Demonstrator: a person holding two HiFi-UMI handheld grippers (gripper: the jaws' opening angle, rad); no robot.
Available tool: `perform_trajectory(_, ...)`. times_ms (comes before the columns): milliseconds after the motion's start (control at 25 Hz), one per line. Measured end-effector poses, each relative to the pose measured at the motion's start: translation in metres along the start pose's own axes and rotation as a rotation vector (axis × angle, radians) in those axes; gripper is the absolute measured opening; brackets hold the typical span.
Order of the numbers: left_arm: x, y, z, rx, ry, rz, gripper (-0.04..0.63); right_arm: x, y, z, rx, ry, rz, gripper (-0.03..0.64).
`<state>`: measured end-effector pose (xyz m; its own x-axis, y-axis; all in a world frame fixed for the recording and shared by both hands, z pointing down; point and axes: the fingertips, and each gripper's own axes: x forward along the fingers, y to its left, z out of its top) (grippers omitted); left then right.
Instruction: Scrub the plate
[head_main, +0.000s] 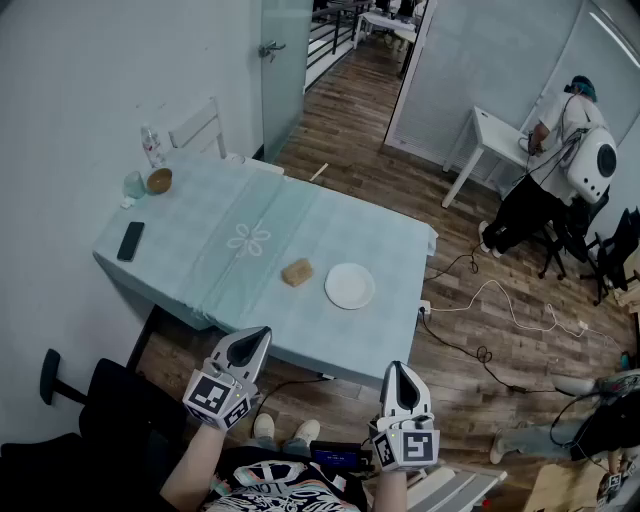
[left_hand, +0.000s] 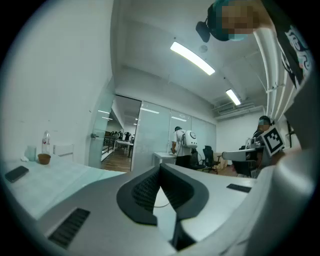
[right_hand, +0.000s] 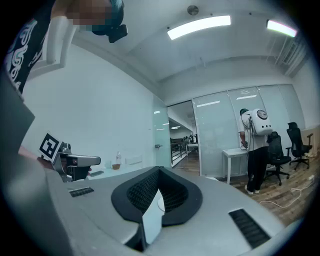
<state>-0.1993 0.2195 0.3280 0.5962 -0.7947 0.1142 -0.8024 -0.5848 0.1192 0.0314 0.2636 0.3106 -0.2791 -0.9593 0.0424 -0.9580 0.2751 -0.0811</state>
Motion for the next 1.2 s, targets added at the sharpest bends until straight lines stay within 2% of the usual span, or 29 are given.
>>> perform_trajectory(240, 0.013, -0.006, -0.001, 0.073, 0.030, 0.046, 0.017, 0.005, -0.022, 0.001, -0.008, -0.017, 0.006, -0.002)
perform_trajectory(480, 0.020, -0.014, 0.012, 0.108, 0.016, 0.069, 0.017, 0.008, -0.037, 0.003, -0.014, -0.015, 0.008, -0.002)
perform_trajectory(640, 0.028, -0.023, 0.010, 0.118, 0.033, 0.061, 0.017, 0.000, -0.044, 0.002, -0.007, -0.017, 0.027, -0.002)
perform_trajectory(840, 0.039, -0.026, 0.009, 0.131, 0.044, 0.053, 0.017, -0.004, -0.061, 0.001, 0.016, -0.023, 0.002, -0.002)
perform_trajectory(1040, 0.051, -0.019, 0.010, 0.135, 0.049, 0.064, 0.017, 0.002, -0.075, -0.005, 0.021, -0.005, -0.018, -0.002)
perform_trajectory(1200, 0.059, -0.004, 0.007, 0.141, 0.057, 0.079, 0.017, 0.019, -0.074, -0.010, 0.042, 0.009, 0.004, 0.000)
